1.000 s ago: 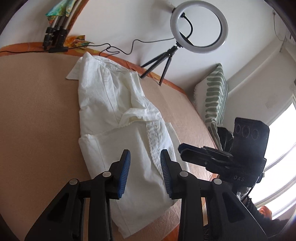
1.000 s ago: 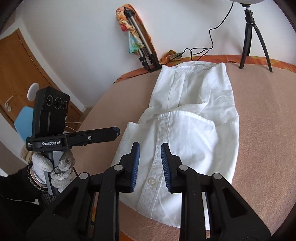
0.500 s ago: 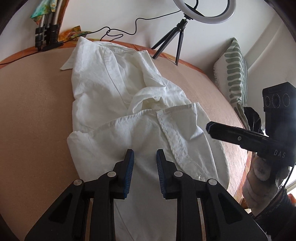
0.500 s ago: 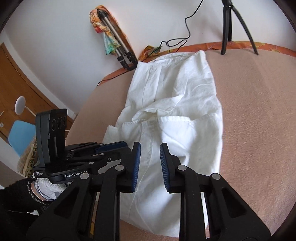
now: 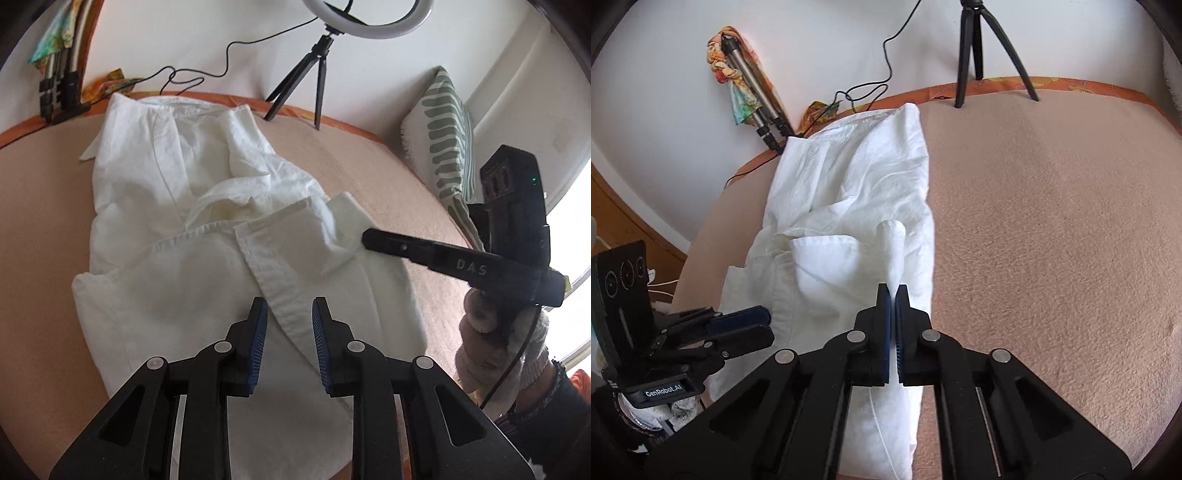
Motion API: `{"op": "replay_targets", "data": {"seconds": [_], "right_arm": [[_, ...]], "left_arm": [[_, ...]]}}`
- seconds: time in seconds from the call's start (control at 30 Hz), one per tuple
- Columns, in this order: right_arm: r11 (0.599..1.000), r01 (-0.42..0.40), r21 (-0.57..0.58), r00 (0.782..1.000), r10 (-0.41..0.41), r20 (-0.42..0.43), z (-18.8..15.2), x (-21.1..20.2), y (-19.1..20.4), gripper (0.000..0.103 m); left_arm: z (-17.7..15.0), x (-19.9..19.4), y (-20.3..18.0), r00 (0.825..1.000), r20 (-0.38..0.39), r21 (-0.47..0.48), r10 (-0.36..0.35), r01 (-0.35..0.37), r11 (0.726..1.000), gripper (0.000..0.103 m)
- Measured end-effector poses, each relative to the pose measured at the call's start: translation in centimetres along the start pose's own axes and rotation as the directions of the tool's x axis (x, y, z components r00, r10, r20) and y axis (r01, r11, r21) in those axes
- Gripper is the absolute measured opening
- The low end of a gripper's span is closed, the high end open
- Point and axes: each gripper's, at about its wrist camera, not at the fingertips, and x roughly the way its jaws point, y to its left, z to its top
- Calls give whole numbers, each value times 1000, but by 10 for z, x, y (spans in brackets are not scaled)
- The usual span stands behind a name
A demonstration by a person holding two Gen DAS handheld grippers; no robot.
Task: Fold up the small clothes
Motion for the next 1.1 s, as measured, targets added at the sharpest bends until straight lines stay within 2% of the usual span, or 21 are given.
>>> {"op": "replay_targets", "data": {"seconds": [0.1,0.13,0.23,0.27,0.3,0.37,0.43,0.5,0.63,0.7,0.8,0.87,0.9,0.93,1.1], "right_arm": [[999,35,6,999,-34,-27,-3,6,-6,3],[997,79,-14,997,-79,-26,-3,6,-3,5],[992,125,-34,992,-125,4,-1,-2,3,20],[990,138,-36,990,-136,36,0,-9,5,20],[992,118,-49,991,-115,69,1,-17,10,20],[994,25,-103,995,-15,94,1,-28,24,20],[987,-37,-159,997,48,65,0,-25,39,20],[984,-57,-168,998,62,24,0,-10,46,20],[982,37,-183,998,-44,-36,2,23,42,20],[986,54,-157,996,-65,-63,7,30,33,20],[996,-10,-90,999,6,-50,21,20,18,25],[997,-61,-45,998,60,-34,32,13,9,37],[996,-80,-37,997,79,-23,38,10,5,37],[995,-89,-40,996,89,-19,44,10,3,37],[993,-101,-62,995,99,-33,82,24,-6,37]], "left_arm": [[-2,2,4,1000,-2,4,14,-14,1000,15],[-3,0,3,1000,1,6,16,-16,1000,15],[-2,-5,1,999,24,22,41,-42,999,15],[-3,-7,2,998,31,19,47,-47,999,15],[-3,-8,4,999,33,9,35,-36,999,15],[-3,-11,8,999,36,-2,31,-31,1000,15],[-3,-13,11,999,38,-11,33,-32,999,15],[-2,-14,16,999,33,-27,30,-29,999,15],[3,-25,23,998,53,-38,33,-31,999,15],[8,-34,33,998,61,-71,24,-19,997,15],[22,-46,51,997,78,-114,10,-1,993,28],[36,-51,65,994,105,-120,27,-14,993,39],[43,-53,72,993,114,-123,41,-27,992,51],[50,-53,80,992,119,-132,49,-33,991,57],[86,-33,122,995,88,-221,47,-27,975,57]]}}
